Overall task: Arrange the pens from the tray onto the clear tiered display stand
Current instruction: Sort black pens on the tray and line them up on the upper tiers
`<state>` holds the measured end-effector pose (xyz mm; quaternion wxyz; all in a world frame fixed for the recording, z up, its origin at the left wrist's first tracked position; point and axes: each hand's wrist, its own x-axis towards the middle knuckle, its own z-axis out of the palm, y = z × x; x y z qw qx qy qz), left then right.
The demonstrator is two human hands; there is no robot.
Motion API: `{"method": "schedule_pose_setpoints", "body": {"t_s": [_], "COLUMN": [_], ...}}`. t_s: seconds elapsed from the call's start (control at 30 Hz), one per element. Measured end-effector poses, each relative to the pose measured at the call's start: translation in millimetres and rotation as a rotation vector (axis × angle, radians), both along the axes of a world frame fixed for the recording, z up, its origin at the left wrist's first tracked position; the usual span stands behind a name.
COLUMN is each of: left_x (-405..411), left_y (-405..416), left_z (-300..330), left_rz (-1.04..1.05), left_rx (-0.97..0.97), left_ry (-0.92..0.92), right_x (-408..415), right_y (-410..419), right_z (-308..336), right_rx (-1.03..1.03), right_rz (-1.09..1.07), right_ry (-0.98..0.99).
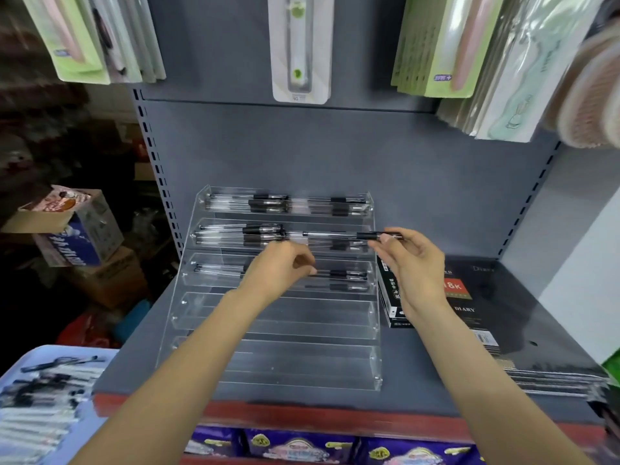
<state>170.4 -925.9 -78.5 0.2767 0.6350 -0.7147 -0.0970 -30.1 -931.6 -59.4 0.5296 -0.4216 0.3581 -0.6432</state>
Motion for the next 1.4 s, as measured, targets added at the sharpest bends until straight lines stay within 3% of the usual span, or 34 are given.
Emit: {"method": "schedule_pose_setpoints", "body": {"t_s": [0.17, 0.33, 0.47, 0.57, 0.63, 0.77, 0.83, 1.1, 1.4], "left_x": [52.3, 112.2, 152.7, 170.9, 176.1, 180.1, 182.2, 183.7, 180.1], "left_y": [36.1, 68.0, 72.2, 71.3, 72.6, 71.7, 69.8, 65.4, 73.5], "left_z": [-5.2, -10.9, -13.7, -16.5, -19.2, -24.1, -25.7, -30.6, -30.3], "left_rz": [0.184, 0.386, 0.355, 0.199, 0.134, 0.1, 0.1, 0.097, 0.124], "left_rx": [-0.195, -0.317, -0.137, 0.077, 0.103, 0.088, 0.095, 0.091, 0.047], "left_ry": [0.234, 0.193, 0.176, 0.303, 0.346, 0.43, 0.454, 0.474, 0.47], "right_x": [31.9, 85.1, 126.8, 147.5, 154.9, 157.9, 157.8, 157.9, 158.2], "right_y": [8.7, 21.7, 27.3, 28.9, 30.9, 33.7, 31.9, 20.0, 32.6], "right_z": [-6.3, -13.5, -21.2, -23.1, -22.0, -20.6, -21.1, -6.1, -13.5], "right_rx": [0.011, -0.004, -0.023, -0.05, -0.087, -0.195, -0.2, -0.059, -0.157], "right_rz": [0.064, 0.091, 0.05, 0.004, -0.031, -0.11, -0.109, 0.089, 0.095], "right_ry": [0.039, 0.158, 0.385, 0.543, 0.662, 1.097, 1.198, 1.299, 1.221]}}
